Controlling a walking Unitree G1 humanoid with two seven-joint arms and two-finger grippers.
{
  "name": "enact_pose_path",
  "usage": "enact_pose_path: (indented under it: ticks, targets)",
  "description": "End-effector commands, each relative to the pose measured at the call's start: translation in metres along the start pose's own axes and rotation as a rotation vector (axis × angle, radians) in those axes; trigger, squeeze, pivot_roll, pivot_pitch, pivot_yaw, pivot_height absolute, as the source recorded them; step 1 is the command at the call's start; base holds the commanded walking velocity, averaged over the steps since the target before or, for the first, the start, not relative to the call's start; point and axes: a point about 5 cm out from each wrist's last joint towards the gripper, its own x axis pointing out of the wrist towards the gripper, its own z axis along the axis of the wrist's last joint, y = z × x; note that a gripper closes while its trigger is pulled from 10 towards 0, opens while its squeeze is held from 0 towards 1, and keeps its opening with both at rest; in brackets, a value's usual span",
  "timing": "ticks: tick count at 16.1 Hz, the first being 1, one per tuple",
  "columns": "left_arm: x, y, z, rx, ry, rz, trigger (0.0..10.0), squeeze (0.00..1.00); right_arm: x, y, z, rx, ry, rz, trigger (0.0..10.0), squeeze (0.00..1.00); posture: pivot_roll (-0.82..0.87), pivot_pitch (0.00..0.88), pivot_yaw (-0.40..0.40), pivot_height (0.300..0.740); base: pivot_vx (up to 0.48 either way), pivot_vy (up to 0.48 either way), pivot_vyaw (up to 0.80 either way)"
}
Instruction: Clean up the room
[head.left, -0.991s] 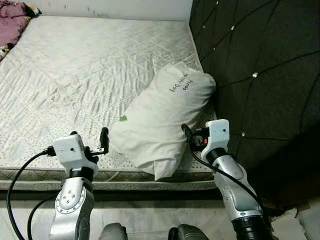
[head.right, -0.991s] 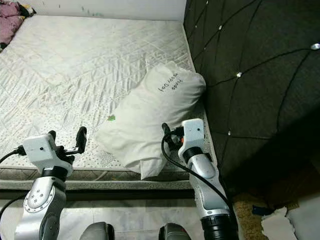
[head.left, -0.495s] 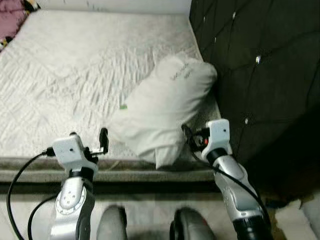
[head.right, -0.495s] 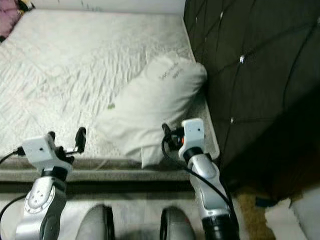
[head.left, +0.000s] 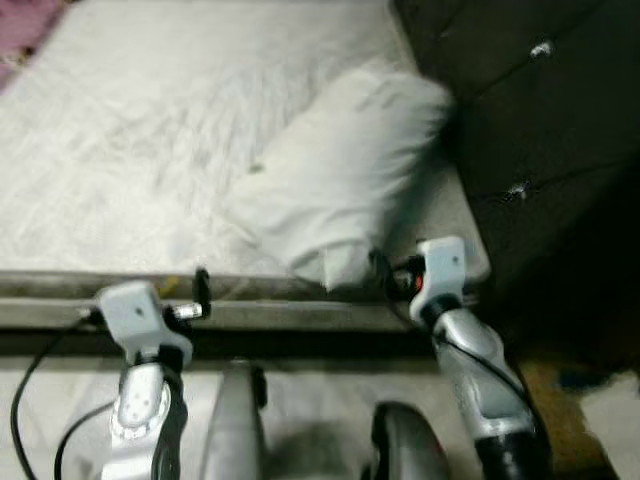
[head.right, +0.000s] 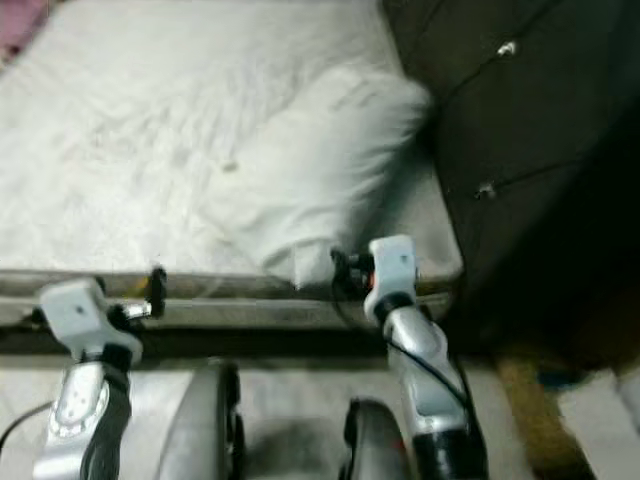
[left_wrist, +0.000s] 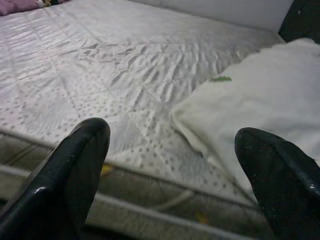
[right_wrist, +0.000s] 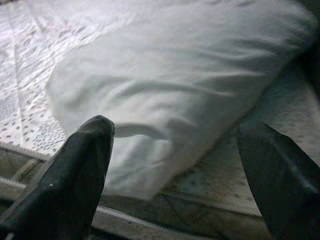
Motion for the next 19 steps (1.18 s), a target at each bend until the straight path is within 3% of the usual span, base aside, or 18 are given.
enact_pose_path:
  ticks: [1, 14, 19]
  targets:
    - [0.0023, -0.0027, 0.0071, 0.013, -0.031, -0.02, 10.0, 0.0, 0.0008, 0.0009, 0.0034, 0.0, -0.011, 0.006, 10.0, 0.0, 0.05, 0.132, -0.032, 0.625, 0.0, 0.0, 0.0]
    - [0.002, -0.0058, 0.0065, 0.005, -0.029, -0.047, 10.0, 0.0, 0.0014, 0.0047, 0.0044, -0.004, -0.019, 0.044, 10.0, 0.0, 0.05, 0.133, -0.029, 0.625, 0.37, 0.0, 0.0]
    - [0.0039, -0.0081, 0.0049, 0.007, -0.023, -0.029, 10.0, 0.0, 0.0013, 0.0078, 0.0051, -0.02, -0.027, 0.075, 10.0, 0.0, 0.05, 0.136, -0.029, 0.625, 0.0, 0.0, 0.16]
